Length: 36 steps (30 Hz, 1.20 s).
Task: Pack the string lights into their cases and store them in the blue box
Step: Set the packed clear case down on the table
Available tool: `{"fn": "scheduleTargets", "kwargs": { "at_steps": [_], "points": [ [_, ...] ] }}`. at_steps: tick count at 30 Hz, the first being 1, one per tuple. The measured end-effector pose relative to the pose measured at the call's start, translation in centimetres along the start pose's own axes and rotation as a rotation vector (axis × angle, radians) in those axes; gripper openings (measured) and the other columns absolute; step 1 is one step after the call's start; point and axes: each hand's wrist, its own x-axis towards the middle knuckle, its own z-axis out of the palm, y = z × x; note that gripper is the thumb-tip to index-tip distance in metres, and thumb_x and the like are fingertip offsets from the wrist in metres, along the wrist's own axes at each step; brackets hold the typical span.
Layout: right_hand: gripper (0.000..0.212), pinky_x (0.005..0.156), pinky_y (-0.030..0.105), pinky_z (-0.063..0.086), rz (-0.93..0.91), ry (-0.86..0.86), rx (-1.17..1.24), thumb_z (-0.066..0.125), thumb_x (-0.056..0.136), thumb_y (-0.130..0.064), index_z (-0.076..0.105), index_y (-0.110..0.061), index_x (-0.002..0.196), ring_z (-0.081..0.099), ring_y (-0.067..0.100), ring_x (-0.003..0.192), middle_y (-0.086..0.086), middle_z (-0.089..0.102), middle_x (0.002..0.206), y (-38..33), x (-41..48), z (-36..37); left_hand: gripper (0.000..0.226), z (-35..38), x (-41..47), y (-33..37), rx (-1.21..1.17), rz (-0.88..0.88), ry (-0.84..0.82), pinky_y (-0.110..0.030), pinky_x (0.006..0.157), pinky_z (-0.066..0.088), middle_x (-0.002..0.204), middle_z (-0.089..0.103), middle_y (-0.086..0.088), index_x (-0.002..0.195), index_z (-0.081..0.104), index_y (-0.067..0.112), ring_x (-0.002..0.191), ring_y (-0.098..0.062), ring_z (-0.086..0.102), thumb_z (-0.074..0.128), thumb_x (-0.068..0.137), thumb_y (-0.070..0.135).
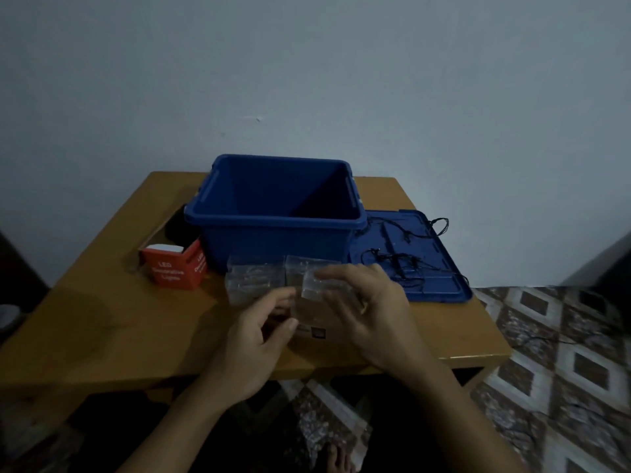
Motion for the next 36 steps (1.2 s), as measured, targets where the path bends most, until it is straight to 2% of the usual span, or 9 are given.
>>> {"fn": "scheduleTargets", "kwargs": {
  "at_steps": [3,8,12,16,23,27,29,33,36],
  "points": [
    [0.026,0.072,0.016,0.032,-0.063,0.034,-0.017,0.061,0.097,-0.027,0.065,-0.034,0.121,0.047,0.0,0.093,-0.018,0.065,0.102,0.2,-0.3,0.8,0.04,-0.1,0.0,-0.2,0.015,-0.013,0.002,-0.032,0.1,0.05,0.125,0.064,0.016,0.137,0.054,0.033,0.12,-0.002,0.057,0.058,0.097,0.034],
    [0.026,0.075,0.023,0.037,-0.123,0.102,-0.014,0.063,0.097,-0.022,0.067,-0.026,0.122,0.049,0.011,0.091,-0.011,0.064,0.096,0.0,-0.9,1.4,0.035,0.0,0.1,0.3,-0.028,0.021,-0.014,-0.011,0.09,0.046,0.118,0.065,0.027,0.128,0.056,0.036,0.113,0.006,0.058,0.057,0.099,0.017],
    [0.026,0.077,0.03,0.041,-0.138,0.134,0.035,0.062,0.098,-0.026,0.065,-0.031,0.123,0.05,0.012,0.094,-0.014,0.063,0.097,0.0,-0.9,1.9,0.035,0.0,0.2,0.5,-0.1,0.048,-0.036,-0.017,0.091,0.05,0.117,0.069,0.015,0.128,0.06,0.027,0.114,-0.005,0.063,0.056,0.1,0.007],
    [0.026,0.077,0.04,0.045,-0.118,0.126,0.062,0.058,0.099,-0.033,0.064,-0.033,0.124,0.051,0.013,0.097,-0.018,0.062,0.098,0.9,-1.2,2.9,0.032,-0.1,0.1,0.3,-0.1,0.052,-0.048,-0.025,0.093,0.051,0.117,0.07,0.012,0.128,0.061,0.026,0.114,-0.008,0.064,0.057,0.099,0.011],
    [0.026,0.077,0.042,0.047,-0.138,0.109,0.037,0.056,0.1,-0.034,0.064,-0.032,0.124,0.052,0.012,0.1,-0.019,0.063,0.105,1.4,-1.7,2.7,0.032,-0.1,0.4,-0.1,-0.1,0.014,-0.026,-0.036,0.096,0.053,0.119,0.069,0.013,0.128,0.061,0.027,0.114,-0.007,0.064,0.06,0.098,0.017],
    [0.029,0.078,0.043,0.045,-0.151,0.048,-0.084,0.055,0.099,-0.03,0.062,-0.034,0.127,0.05,0.013,0.105,-0.016,0.064,0.111,1.6,-2.0,2.0,0.036,0.0,0.2,-0.3,-0.097,-0.008,-0.039,-0.043,0.098,0.052,0.124,0.067,0.01,0.134,0.057,0.026,0.118,-0.01,0.062,0.06,0.098,0.024],
    [0.03,0.081,0.044,0.046,-0.136,0.018,-0.105,0.054,0.099,-0.032,0.06,-0.036,0.129,0.05,0.012,0.112,-0.016,0.065,0.115,1.6,-2.0,1.9,0.036,0.1,0.2,-0.4,-0.093,-0.005,-0.028,-0.041,0.097,0.053,0.124,0.067,0.011,0.134,0.057,0.026,0.117,-0.009,0.062,0.06,0.098,0.025],
    [0.032,0.096,0.044,0.044,-0.114,-0.05,-0.102,0.05,0.102,-0.036,0.056,-0.04,0.133,0.045,0.011,0.133,-0.021,0.062,0.13,1.3,-2.2,1.9,0.034,0.3,0.0,-0.2,-0.106,0.014,-0.013,-0.029,0.094,0.054,0.12,0.067,0.017,0.13,0.058,0.03,0.115,-0.005,0.063,0.058,0.099,0.017],
    [0.033,0.098,0.04,0.04,-0.115,-0.089,-0.167,0.047,0.103,-0.036,0.054,-0.041,0.135,0.04,0.009,0.14,-0.021,0.059,0.137,1.1,-2.3,1.5,0.036,0.4,-0.1,-0.1,-0.115,0.02,-0.018,-0.023,0.093,0.053,0.121,0.067,0.019,0.131,0.057,0.031,0.115,-0.004,0.062,0.059,0.098,0.017]
  ]
}}
